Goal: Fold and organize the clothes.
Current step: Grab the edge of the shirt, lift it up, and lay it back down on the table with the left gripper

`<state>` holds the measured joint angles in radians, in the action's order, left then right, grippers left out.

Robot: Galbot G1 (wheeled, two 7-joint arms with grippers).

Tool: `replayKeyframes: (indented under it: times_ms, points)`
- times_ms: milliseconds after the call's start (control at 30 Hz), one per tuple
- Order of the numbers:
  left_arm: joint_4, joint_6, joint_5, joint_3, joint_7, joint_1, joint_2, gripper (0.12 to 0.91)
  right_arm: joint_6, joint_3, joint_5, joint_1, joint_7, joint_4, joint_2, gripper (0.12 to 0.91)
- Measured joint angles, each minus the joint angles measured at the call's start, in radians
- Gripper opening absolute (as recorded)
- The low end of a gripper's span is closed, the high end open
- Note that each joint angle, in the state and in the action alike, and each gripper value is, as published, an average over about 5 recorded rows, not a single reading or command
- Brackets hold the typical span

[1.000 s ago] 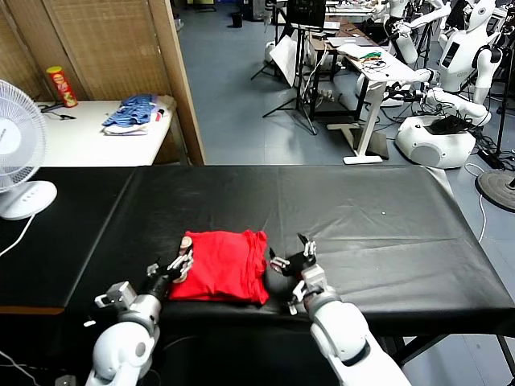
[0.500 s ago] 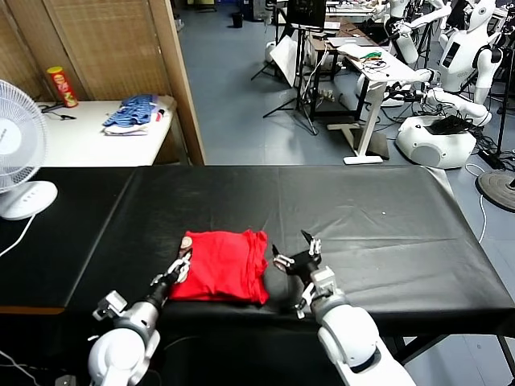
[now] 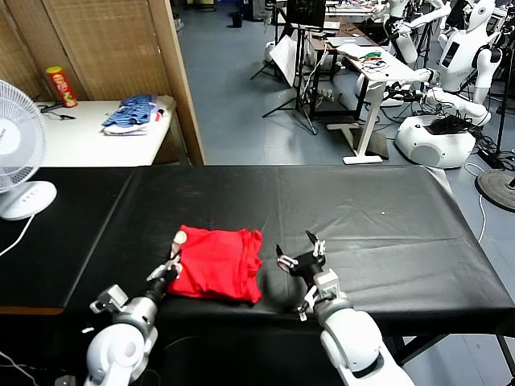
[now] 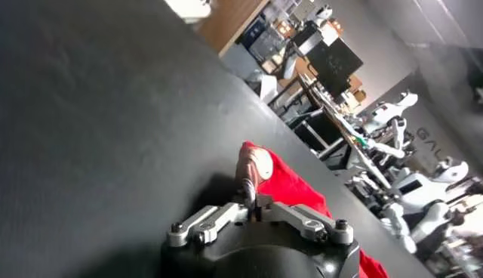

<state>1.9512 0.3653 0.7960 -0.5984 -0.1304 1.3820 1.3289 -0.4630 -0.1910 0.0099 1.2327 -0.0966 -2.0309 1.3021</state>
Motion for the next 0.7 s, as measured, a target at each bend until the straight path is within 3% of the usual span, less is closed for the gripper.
replayKeyframes:
  times_ms: [300,600,700]
  points:
    - [0.032,-0.038,-0.530,-0.051,0.048,0.028,-0.161,0.144,-0.002,-0.023,-0.027,0.048,-0.023,-0.023,0.019,0.798]
    - [0.038,-0.075,-0.912,-0.160,0.058,0.087,-0.349,0.144,0.001,-0.019,-0.023,0.071,-0.034,-0.029,0.036,0.798]
    - [0.058,-0.065,-1.040,-0.197,0.061,0.109,-0.390,0.144,0.002,-0.017,-0.021,0.073,-0.033,-0.024,0.041,0.798]
